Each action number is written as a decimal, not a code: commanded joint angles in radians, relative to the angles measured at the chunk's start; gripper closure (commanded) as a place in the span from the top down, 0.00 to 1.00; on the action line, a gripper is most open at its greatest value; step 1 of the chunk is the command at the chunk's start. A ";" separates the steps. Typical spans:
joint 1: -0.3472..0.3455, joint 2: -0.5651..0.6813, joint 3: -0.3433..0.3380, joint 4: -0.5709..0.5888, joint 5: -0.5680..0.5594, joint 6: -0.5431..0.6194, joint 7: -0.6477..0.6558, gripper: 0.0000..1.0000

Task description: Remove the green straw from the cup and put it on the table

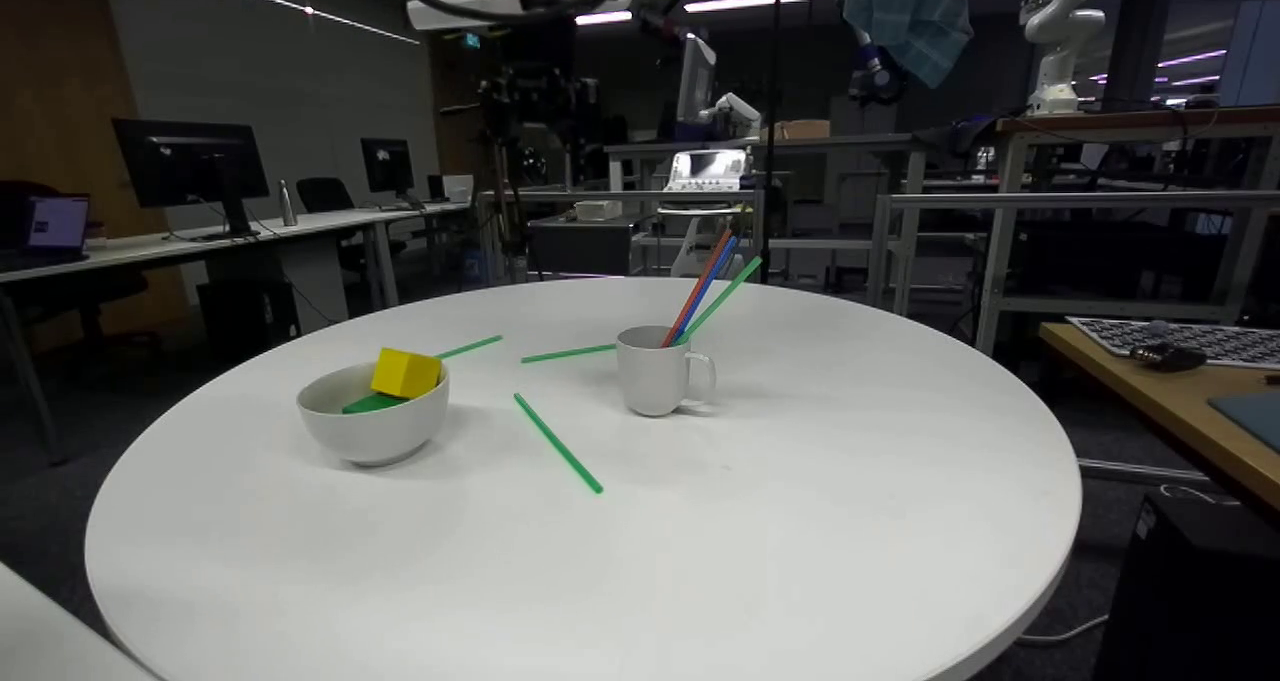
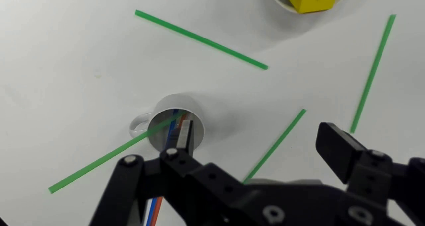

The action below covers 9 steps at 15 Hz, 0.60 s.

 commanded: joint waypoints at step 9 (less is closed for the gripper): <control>-0.134 0.255 0.017 0.246 0.128 -0.016 0.073 1.00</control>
